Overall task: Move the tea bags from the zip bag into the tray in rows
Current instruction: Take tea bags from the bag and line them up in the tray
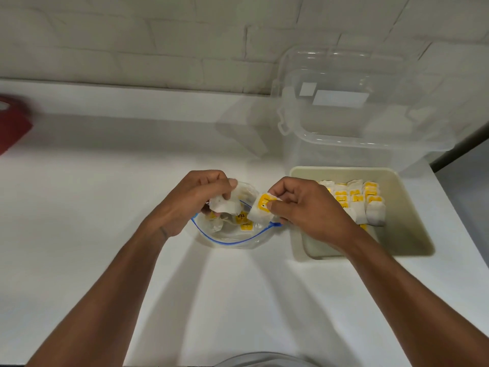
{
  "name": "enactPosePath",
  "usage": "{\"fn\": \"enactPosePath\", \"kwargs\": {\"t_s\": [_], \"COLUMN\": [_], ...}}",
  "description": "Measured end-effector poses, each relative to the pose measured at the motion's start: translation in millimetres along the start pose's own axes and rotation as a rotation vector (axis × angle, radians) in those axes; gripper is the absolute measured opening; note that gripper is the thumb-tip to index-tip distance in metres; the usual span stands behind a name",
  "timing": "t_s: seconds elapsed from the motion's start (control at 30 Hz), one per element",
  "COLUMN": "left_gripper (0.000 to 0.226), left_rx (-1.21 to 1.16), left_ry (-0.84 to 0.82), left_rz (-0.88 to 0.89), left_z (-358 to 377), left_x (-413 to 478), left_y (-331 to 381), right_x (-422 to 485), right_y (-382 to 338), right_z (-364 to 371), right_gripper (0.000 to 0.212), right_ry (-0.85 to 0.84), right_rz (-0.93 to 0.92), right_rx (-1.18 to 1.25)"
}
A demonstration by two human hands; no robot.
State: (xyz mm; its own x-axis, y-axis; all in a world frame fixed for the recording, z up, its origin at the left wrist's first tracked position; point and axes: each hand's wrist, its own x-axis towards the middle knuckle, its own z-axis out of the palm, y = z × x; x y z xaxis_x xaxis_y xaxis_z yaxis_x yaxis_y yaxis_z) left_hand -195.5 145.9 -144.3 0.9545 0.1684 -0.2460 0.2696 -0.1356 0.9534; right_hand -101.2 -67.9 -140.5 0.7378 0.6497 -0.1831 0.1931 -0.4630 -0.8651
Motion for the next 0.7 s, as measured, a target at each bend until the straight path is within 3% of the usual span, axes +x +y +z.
{"fn": "enactPosePath", "kwargs": {"t_s": [0.17, 0.4, 0.7], "left_gripper": [0.01, 0.04, 0.029], "left_rx": [0.175, 0.369, 0.504], "left_ry": [-0.02, -0.063, -0.118], "left_rz": [0.024, 0.077, 0.167], "left_z": [2.4, 16.5, 50.6], "left_x": [2.0, 4.7, 22.2], "left_y": [1.3, 14.8, 38.3], "right_x": [-3.2, -8.2, -16.1], "right_y": [0.2, 2.5, 19.3], "right_z": [-1.9, -14.5, -46.3], "right_gripper": [0.008, 0.005, 0.01], "right_ry": [0.007, 0.009, 0.097], "right_rz": [0.009, 0.011, -0.014], "right_rx": [0.001, -0.014, -0.137]}}
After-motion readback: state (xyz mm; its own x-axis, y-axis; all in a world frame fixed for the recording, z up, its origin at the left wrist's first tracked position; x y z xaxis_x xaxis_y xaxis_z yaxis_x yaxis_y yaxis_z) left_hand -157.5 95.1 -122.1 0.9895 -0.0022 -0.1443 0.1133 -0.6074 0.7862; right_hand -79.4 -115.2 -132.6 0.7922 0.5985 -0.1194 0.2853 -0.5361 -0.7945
